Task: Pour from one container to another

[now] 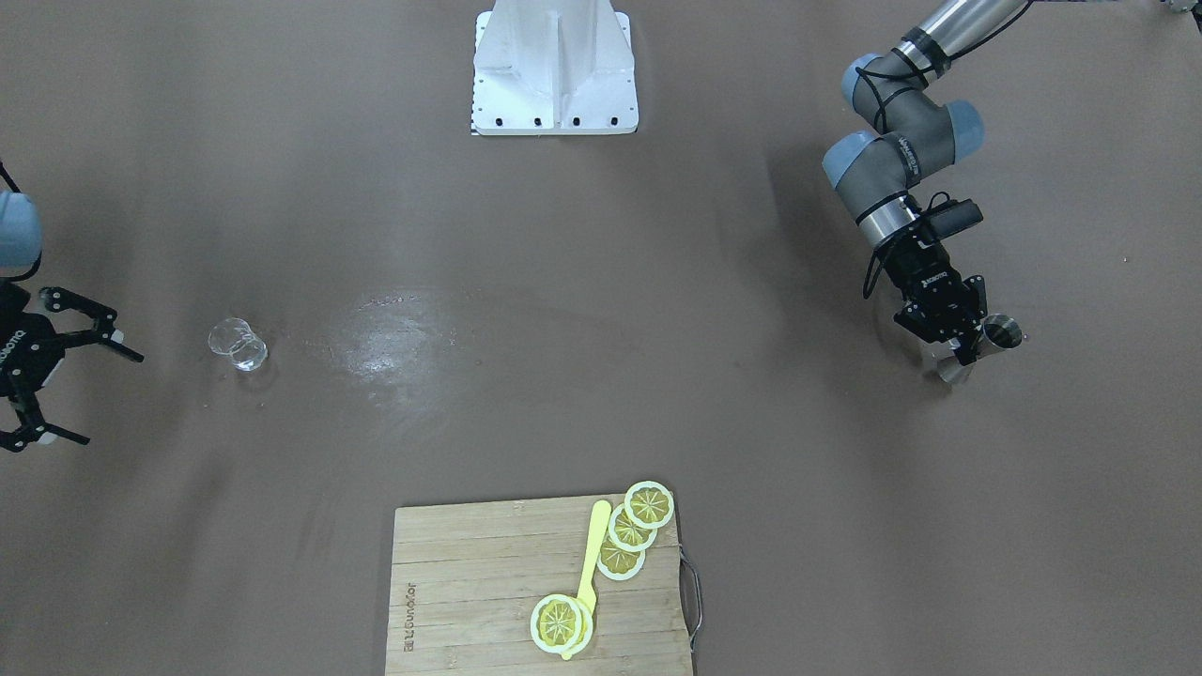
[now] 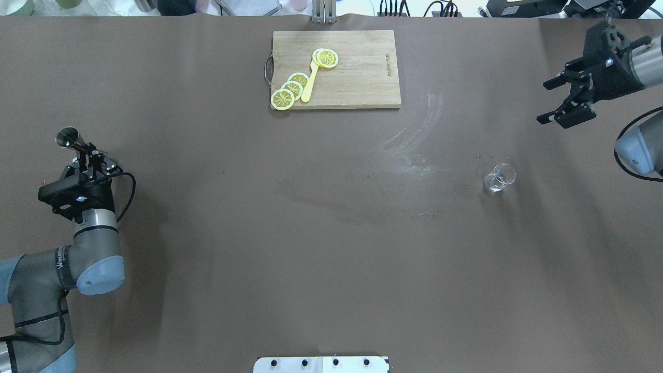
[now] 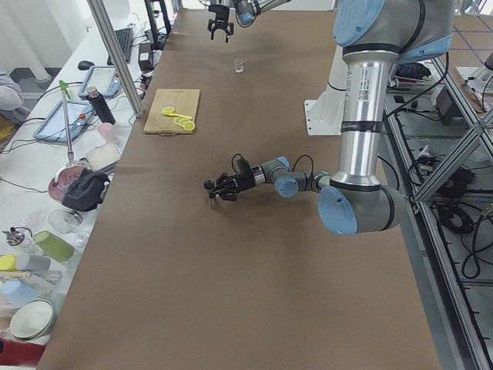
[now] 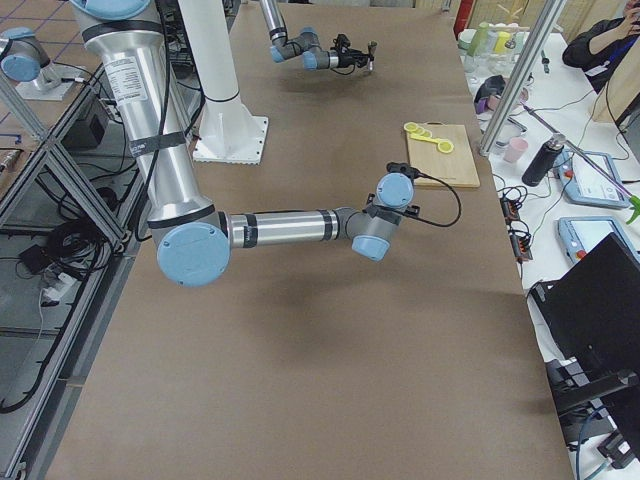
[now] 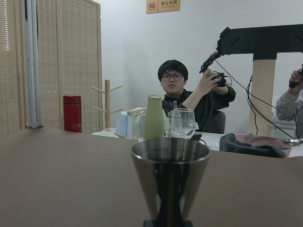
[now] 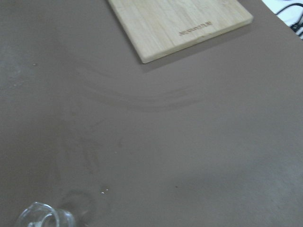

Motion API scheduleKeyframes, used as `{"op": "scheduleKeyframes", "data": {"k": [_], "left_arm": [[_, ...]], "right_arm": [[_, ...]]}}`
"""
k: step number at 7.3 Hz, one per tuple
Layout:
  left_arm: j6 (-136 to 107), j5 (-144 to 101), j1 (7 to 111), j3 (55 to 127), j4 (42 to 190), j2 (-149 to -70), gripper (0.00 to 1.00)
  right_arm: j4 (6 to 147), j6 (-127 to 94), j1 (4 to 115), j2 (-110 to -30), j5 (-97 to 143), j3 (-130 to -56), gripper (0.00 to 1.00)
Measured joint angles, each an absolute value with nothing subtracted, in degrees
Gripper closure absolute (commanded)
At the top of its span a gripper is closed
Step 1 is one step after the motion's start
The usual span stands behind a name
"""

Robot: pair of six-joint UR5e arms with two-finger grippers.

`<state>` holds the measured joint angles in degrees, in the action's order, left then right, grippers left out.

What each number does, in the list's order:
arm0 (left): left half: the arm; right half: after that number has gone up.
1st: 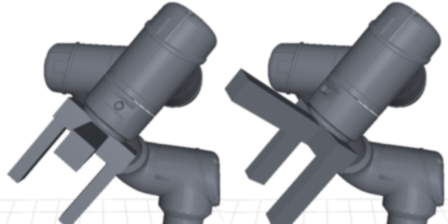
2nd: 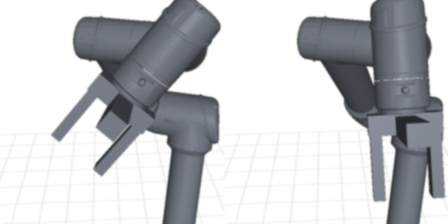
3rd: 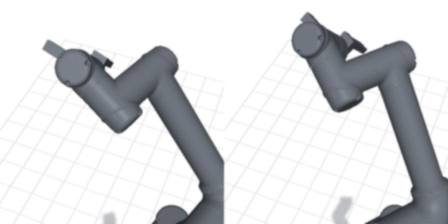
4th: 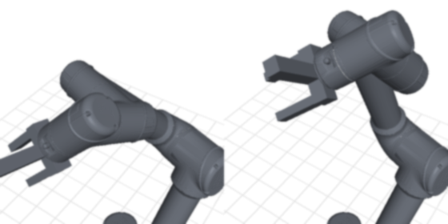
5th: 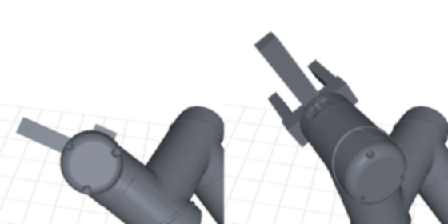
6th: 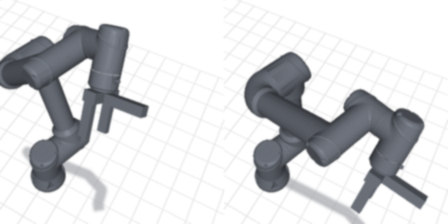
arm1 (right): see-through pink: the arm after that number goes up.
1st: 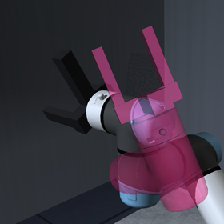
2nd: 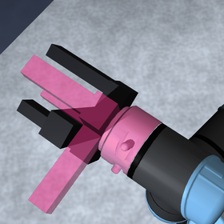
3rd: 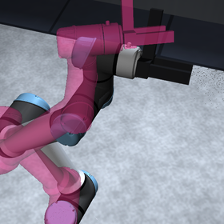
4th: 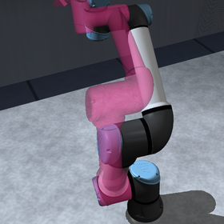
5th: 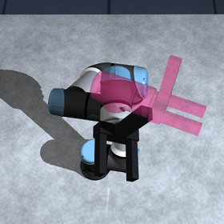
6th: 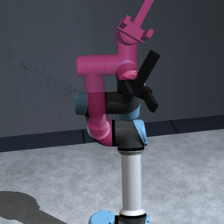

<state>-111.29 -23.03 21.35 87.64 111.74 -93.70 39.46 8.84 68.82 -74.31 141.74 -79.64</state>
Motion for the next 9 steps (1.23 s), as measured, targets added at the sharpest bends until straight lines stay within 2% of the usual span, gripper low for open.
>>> {"op": "scheduleKeyframes", "data": {"k": [2, 4, 5, 6, 7, 8, 9], "left_arm": [[-111.37, -23.16, 21.28, 87.66, 111.71, -93.82, 0.83], [-111.43, -23.26, 21.15, 87.52, 111.73, -93.96, 0.68], [-111.78, -23.28, 21.09, 87.51, 111.74, -93.96, 0.64], [-112.68, -23.29, 21.05, 87.51, 111.73, -93.96, 0.53], [-113.59, -23.29, 20.99, 87.51, 111.72, -93.98, 0.36], [-113.99, -23.29, 20.96, 87.46, 111.71, -94.0, 0.11], [-114.09, -23.29, 20.94, 87.45, 111.71, -94.0, 0.01]], "right_arm": [[54.61, 8.83, 71.75, -73.54, 136.26, -83.42, 0.0], [69.45, 8.63, 74.39, -72.66, 132.78, -86.61, 0.0], [76.13, 8.52, 75.95, -72.35, 131.13, -87.89, 0.0], [80.98, 8.4, 77.53, -72.57, 130.26, -89.01, 0.0], [83.55, 8.3, 78.99, -73.43, 130.07, -89.91, 0.0], [86.26, 8.21, 80.07, -74.02, 130.04, -90.55, 0.0], [91.52, 8.14, 80.75, -74.01, 129.91, -91.63, 0.0]]}}
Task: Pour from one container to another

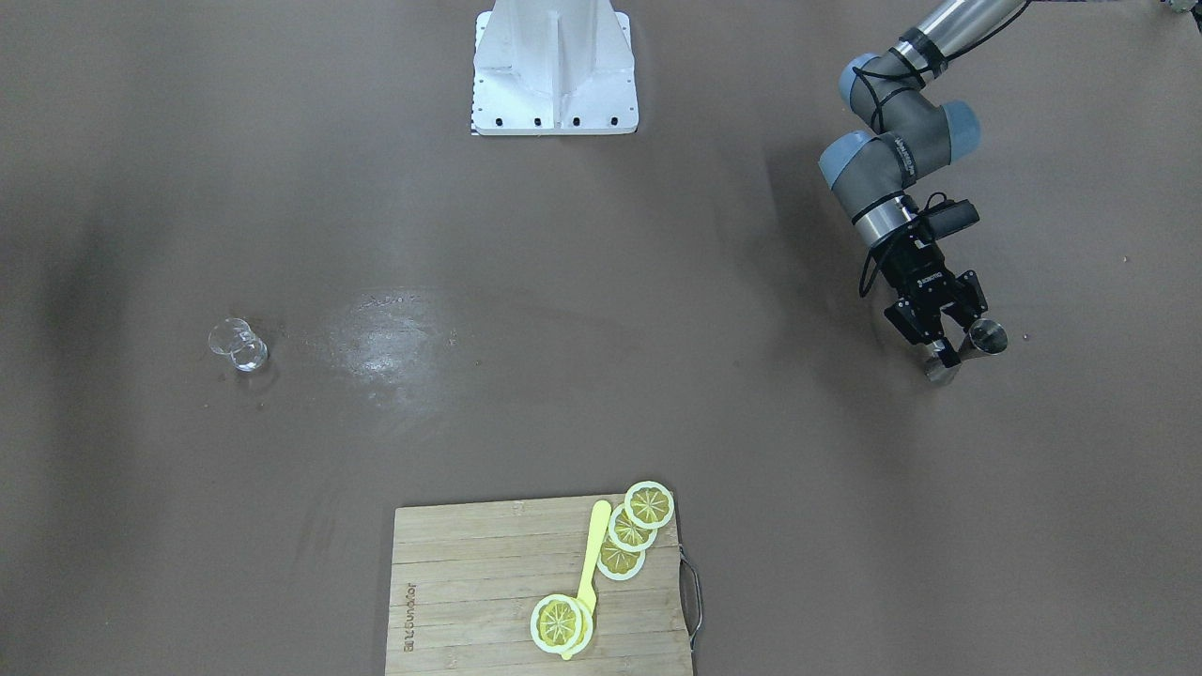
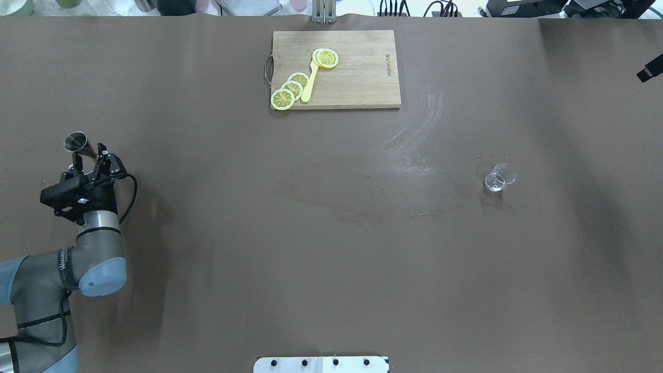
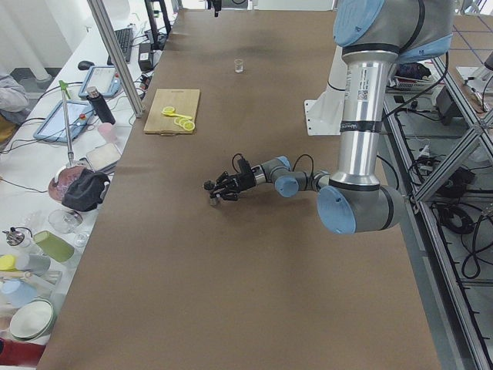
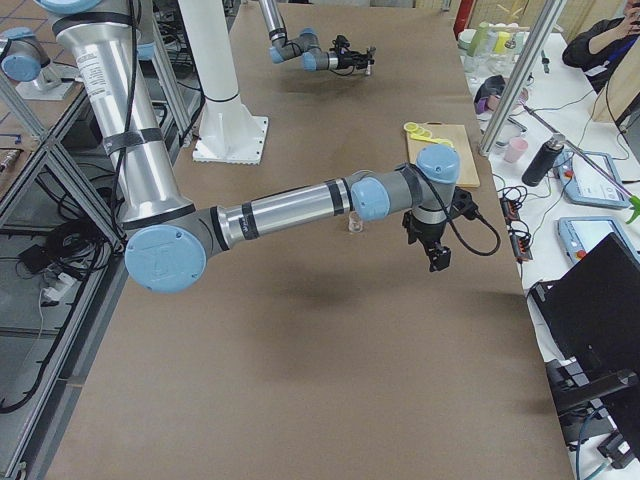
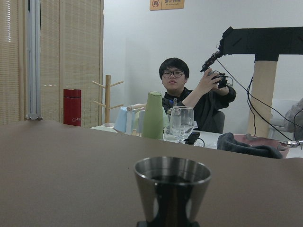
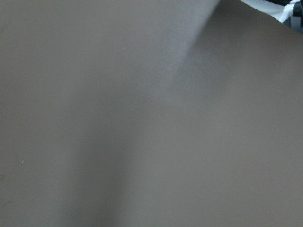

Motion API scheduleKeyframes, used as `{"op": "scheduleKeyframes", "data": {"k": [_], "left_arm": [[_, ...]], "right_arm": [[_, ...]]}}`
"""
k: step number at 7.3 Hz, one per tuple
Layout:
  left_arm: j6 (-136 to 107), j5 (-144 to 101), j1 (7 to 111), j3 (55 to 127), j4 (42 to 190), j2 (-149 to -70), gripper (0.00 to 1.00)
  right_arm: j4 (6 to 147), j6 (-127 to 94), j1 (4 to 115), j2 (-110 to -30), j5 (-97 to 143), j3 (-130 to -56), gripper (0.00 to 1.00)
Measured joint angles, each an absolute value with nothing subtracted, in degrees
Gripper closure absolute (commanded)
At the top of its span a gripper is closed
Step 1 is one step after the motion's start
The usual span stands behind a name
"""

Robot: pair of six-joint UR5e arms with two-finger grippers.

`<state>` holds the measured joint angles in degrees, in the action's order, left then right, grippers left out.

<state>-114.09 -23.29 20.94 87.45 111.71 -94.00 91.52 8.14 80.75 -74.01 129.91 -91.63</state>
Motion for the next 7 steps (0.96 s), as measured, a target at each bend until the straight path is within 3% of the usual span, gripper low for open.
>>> {"op": "scheduleKeyframes", "data": {"k": [3, 7], "left_arm": [[-114.01, -22.86, 20.74, 88.63, 111.38, -93.99, 0.01], [-113.91, -17.39, 16.28, 97.54, 106.64, -90.46, 0.01]], "right_arm": [[104.3, 8.33, 84.16, -79.28, 129.77, -96.81, 0.0], [98.68, 8.39, 85.48, -90.59, 130.06, -97.22, 0.0]]}}
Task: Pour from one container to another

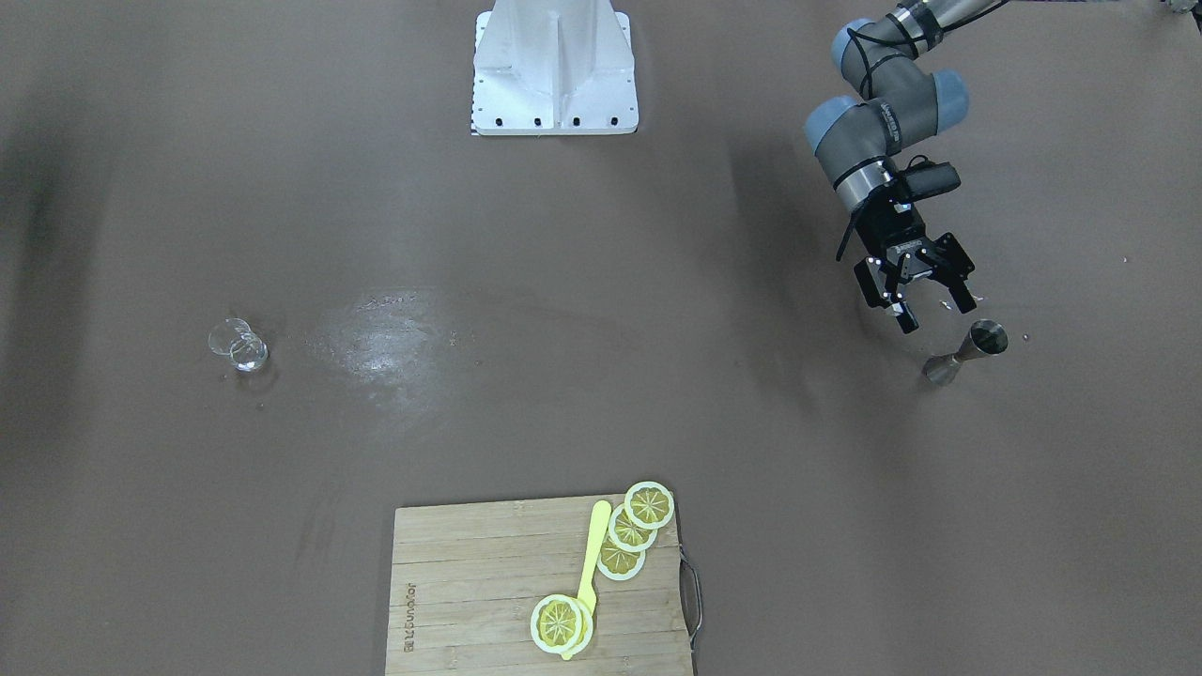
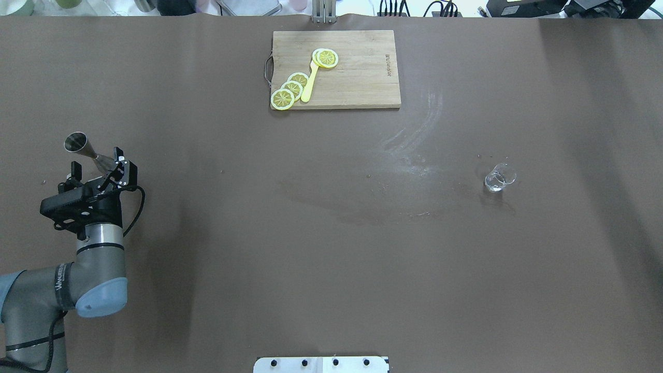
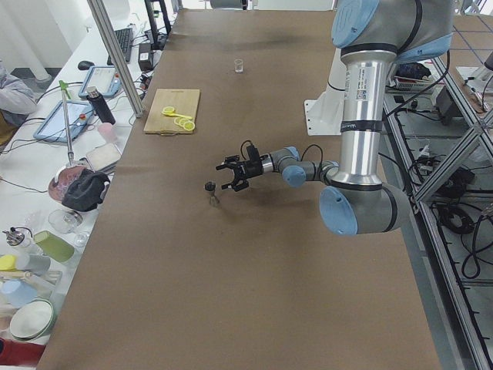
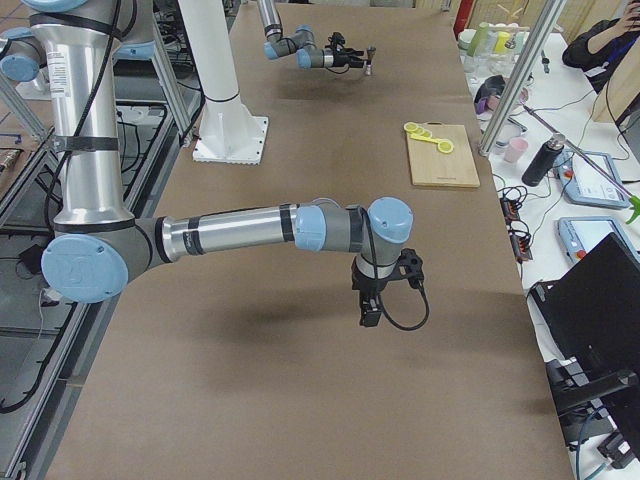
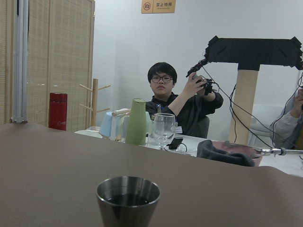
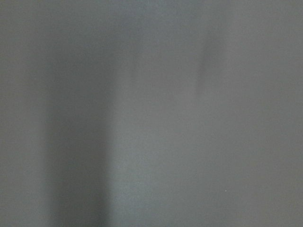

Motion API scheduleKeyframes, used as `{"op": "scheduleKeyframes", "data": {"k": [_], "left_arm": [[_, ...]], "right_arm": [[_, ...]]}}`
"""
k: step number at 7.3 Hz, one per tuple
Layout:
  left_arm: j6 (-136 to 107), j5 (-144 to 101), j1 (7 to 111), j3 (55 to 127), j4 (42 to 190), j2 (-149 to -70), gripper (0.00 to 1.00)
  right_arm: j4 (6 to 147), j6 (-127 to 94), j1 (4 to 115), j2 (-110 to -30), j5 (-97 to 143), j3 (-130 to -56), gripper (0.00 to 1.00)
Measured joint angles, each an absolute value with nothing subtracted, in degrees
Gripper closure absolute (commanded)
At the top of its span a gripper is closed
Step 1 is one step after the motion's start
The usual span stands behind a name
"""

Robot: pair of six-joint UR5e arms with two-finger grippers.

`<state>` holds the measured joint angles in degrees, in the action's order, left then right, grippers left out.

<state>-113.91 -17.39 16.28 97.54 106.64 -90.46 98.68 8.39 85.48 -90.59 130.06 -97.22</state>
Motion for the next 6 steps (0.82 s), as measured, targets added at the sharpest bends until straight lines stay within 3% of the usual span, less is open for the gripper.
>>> {"op": "scheduleKeyframes", "data": {"k": [4, 6], "left_arm": [[-113.44, -13.82, 12.58, 107.18, 104.32, -85.63, 0.01], [-109.99, -17.17, 12.84, 109.43, 103.66, -87.27, 0.01]], "right_arm": [[96.81, 8.32, 85.52, -91.68, 131.52, -95.94, 0.0], [96.55, 7.96, 85.57, -91.82, 130.72, -95.44, 0.0]]}}
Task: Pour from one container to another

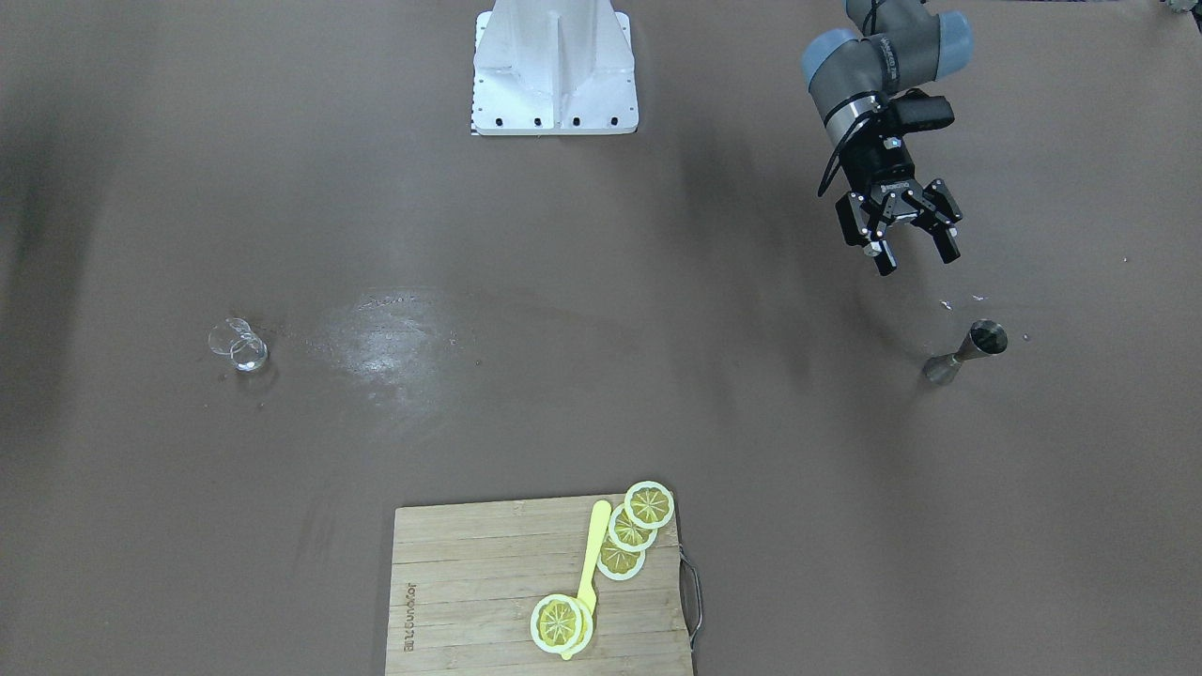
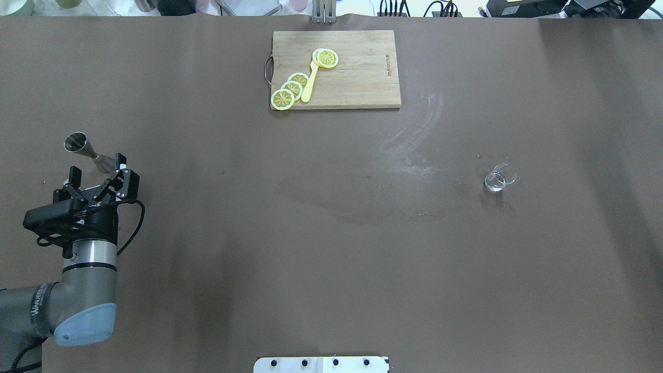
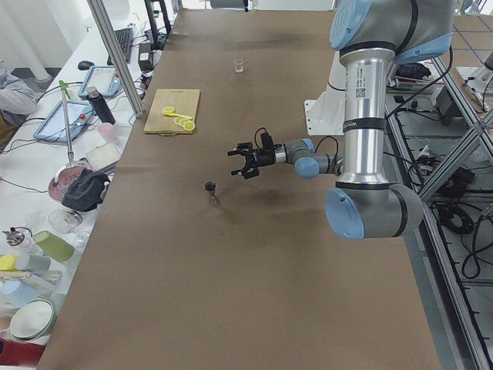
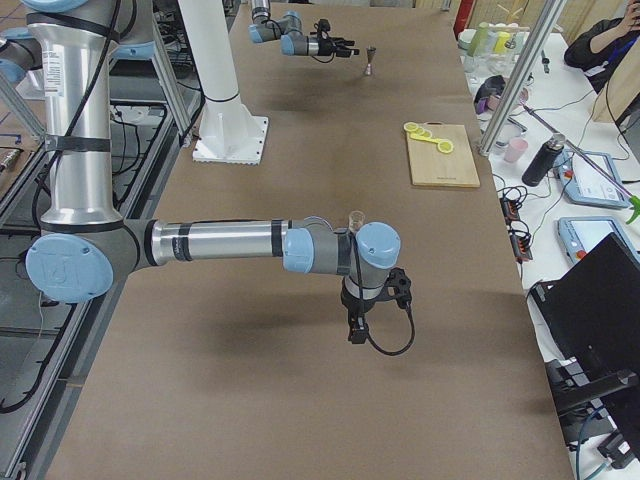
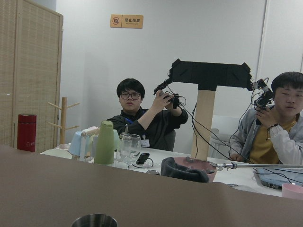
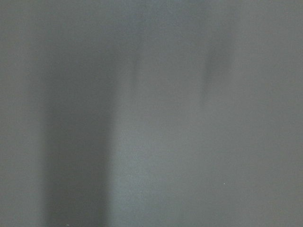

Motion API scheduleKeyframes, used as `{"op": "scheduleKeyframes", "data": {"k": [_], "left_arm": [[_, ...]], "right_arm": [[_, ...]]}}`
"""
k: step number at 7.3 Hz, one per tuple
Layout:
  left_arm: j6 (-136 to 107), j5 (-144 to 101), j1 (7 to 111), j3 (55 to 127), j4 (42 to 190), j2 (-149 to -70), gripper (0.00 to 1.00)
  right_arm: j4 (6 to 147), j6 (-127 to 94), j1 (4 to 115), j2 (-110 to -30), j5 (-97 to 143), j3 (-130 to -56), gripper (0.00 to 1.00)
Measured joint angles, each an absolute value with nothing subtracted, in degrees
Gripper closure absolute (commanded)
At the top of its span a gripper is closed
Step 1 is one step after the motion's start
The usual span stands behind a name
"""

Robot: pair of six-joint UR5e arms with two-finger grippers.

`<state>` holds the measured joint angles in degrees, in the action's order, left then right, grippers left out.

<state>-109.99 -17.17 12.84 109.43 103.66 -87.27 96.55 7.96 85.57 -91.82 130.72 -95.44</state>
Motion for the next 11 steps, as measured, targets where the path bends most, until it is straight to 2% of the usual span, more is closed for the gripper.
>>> {"op": "scheduleKeyframes", "data": {"k": [2, 4, 5, 7, 9, 11], "left_arm": [[-96.4, -22.57, 13.93, 110.29, 106.11, -90.79, 0.01], [-77.48, -34.34, 18.33, 110.14, 117.7, -93.66, 0.01], [-64.82, -45.09, 23.7, 109.41, 125.58, -94.79, 0.01], [-51.33, -64.56, 35.38, 107.05, 131.63, -97.05, 0.01], [-49.13, -81.74, 45.81, 104.66, 132.45, -98.74, 0.01], [-48.19, -99.32, 56.65, 100.21, 132.13, -99.11, 0.01]], "right_arm": [[96.53, 5.72, 85.6, -92.48, 130.27, -94.96, 0.0], [96.56, 4.87, 85.78, -92.53, 130.43, -94.2, 0.0], [96.55, 4.21, 85.83, -92.4, 130.48, -94.03, 0.0], [96.47, -2.67, 85.81, -91.36, 130.57, -94.21, 0.0], [96.12, -6.27, 85.82, -90.39, 130.6, -95.28, 0.0], [91.49, -6.68, 85.84, -92.68, 131.17, -96.99, 0.0]]}}
